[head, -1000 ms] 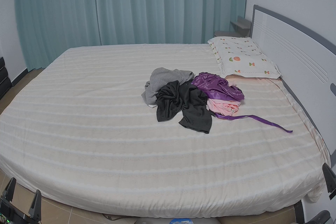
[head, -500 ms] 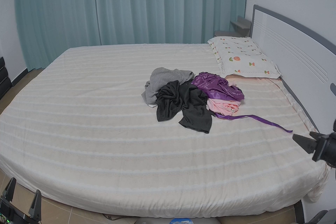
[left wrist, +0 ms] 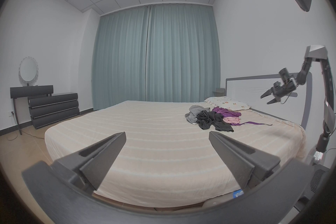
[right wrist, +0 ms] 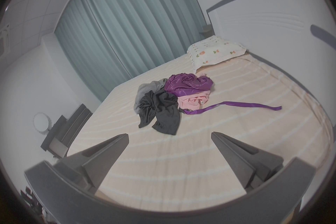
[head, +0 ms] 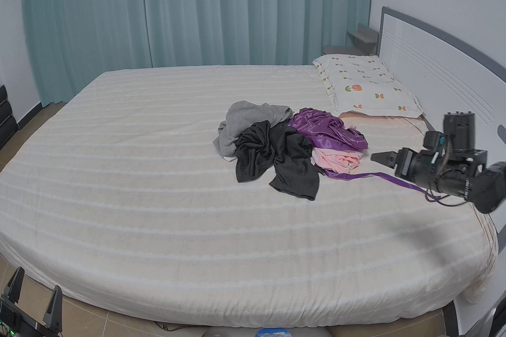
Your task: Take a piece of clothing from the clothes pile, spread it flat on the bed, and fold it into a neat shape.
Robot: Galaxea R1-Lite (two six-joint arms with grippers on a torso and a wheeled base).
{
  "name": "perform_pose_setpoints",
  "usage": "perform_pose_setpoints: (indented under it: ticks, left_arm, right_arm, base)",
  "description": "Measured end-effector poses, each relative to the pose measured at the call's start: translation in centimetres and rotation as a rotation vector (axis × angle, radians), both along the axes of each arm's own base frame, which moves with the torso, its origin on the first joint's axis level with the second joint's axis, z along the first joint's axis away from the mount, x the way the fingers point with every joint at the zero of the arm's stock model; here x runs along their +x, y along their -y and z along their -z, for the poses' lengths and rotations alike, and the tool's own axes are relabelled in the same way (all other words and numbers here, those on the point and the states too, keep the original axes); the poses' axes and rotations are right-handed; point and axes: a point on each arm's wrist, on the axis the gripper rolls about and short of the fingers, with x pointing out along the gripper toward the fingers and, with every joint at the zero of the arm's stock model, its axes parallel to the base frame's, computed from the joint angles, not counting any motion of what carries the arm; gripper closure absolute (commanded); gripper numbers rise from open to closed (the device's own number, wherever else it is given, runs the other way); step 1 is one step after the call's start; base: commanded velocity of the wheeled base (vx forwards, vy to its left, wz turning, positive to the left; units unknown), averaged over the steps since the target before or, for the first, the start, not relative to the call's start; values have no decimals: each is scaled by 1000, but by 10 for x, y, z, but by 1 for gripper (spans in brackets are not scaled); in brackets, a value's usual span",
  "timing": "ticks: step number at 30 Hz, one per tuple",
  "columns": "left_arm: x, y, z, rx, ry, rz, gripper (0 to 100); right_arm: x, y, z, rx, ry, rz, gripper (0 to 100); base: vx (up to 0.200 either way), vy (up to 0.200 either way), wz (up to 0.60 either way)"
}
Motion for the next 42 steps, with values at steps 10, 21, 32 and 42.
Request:
perform_pose_setpoints:
  ticks: [10, 21, 32, 42]
  left_arm:
    - [0, 0, 0, 0, 0, 0, 0]
    - [0, 0, 0, 0, 0, 0, 0]
    - [0, 0, 0, 0, 0, 0, 0]
    - [0, 0, 0, 0, 0, 0, 0]
  right_arm:
    - [124, -34, 72, 51, -38, 85, 0]
    - [195, -72, 159, 69, -81, 106, 0]
    - [205, -99, 203, 48, -153, 63, 0]
    - [216, -110, 211, 59, -118, 46, 100]
  base:
    - [0, 0, 0]
    - [0, 0, 0]
    - [0, 0, 0]
    - [0, 0, 0]
